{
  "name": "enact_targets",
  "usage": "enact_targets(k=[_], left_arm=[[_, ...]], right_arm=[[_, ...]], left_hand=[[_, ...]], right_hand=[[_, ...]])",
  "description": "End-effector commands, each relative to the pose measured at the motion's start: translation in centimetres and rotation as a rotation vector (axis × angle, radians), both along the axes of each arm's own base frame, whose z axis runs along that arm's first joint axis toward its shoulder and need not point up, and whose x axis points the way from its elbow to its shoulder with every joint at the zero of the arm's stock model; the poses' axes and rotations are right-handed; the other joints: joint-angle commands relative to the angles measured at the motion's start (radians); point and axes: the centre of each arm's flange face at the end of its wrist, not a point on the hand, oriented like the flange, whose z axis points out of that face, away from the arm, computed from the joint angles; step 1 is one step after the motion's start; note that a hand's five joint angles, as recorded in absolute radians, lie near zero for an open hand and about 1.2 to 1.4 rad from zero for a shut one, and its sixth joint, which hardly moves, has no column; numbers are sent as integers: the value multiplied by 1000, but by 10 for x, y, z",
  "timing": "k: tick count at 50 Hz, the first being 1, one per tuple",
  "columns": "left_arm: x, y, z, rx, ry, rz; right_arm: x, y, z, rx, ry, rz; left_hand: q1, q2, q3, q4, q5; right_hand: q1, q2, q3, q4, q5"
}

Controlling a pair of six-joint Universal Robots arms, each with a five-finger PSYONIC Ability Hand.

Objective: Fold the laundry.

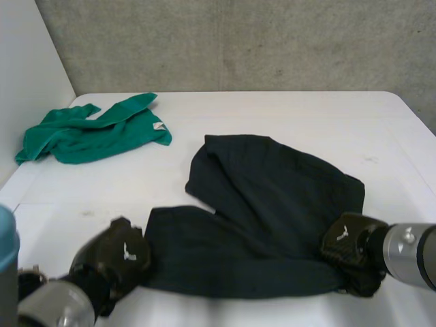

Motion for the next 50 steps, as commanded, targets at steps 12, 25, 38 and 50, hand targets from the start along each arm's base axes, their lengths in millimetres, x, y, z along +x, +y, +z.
enact_targets(k=[12,25,38,50], left_arm=[[-47,-75,22,-234,305,58],[-86,-168,-11,37,649,60],[-98,-210,-73,142,612,82],[-102,-211,-85,191,616,46]], right_arm=[[4,-3,-28,-81,-65,4],[6,-7,-37,-120,-122,-43],[5,-8,-42,-130,-135,-58],[3,-12,-44,-142,-141,-77]], left_hand=[[-846,-920,-916,-922,-906],[-585,-659,-655,-661,-644],[-473,-547,-543,-549,-532],[-171,-245,-242,-248,-231]], right_hand=[[404,221,219,207,237],[404,221,219,207,237],[404,221,219,207,237],[404,221,219,207,237]])
